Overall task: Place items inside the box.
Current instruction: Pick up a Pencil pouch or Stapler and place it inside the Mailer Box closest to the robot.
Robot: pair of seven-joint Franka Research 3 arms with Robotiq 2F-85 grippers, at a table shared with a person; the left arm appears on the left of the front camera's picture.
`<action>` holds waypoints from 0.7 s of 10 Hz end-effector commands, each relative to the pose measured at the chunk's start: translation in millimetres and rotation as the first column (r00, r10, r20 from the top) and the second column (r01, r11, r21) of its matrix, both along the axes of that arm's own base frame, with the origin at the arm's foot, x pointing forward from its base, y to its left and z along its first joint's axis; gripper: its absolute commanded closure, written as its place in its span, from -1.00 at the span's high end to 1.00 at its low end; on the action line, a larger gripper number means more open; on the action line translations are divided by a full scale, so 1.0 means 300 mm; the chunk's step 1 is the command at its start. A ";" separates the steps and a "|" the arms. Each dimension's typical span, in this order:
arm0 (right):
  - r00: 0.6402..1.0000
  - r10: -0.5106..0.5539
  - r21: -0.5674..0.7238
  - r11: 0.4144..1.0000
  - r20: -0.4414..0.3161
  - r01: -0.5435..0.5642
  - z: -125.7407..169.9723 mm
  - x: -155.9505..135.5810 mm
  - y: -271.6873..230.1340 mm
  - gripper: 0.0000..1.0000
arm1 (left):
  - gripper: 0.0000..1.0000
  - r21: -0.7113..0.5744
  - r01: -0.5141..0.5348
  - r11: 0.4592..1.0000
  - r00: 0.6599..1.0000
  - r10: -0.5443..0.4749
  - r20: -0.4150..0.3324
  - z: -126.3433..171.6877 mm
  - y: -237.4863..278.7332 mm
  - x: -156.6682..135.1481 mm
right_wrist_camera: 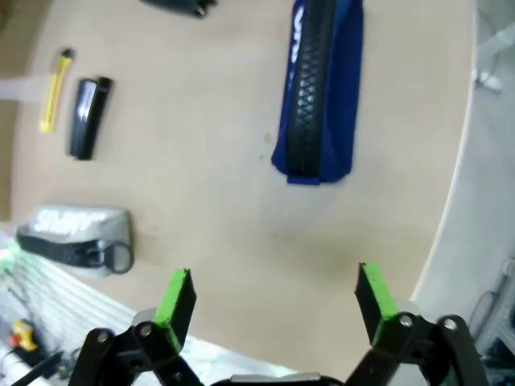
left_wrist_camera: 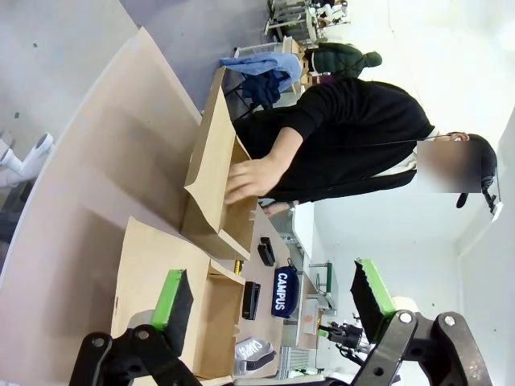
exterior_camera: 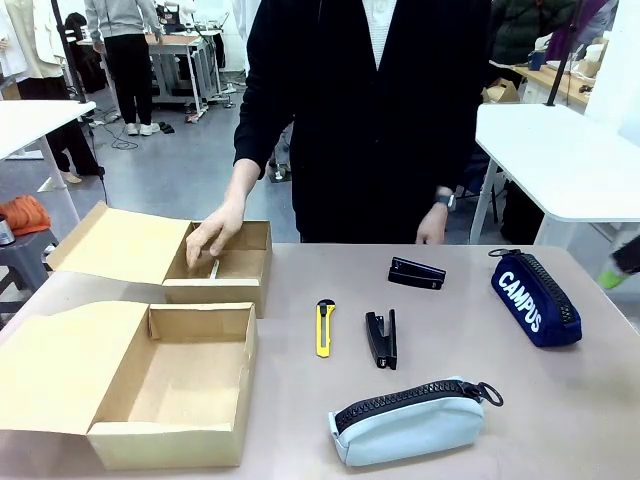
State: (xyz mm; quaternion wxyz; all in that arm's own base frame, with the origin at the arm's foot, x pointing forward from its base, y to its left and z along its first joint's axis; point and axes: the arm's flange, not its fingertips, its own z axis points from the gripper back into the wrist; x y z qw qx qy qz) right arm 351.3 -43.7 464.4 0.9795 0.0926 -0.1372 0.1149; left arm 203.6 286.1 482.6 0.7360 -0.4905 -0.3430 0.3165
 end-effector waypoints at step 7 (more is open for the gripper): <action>0.993 -0.098 -0.120 0.989 -0.062 0.090 -0.354 0.376 0.115 1.00 | 1.00 0.005 0.005 1.000 1.000 -0.005 0.027 0.005 0.000 0.001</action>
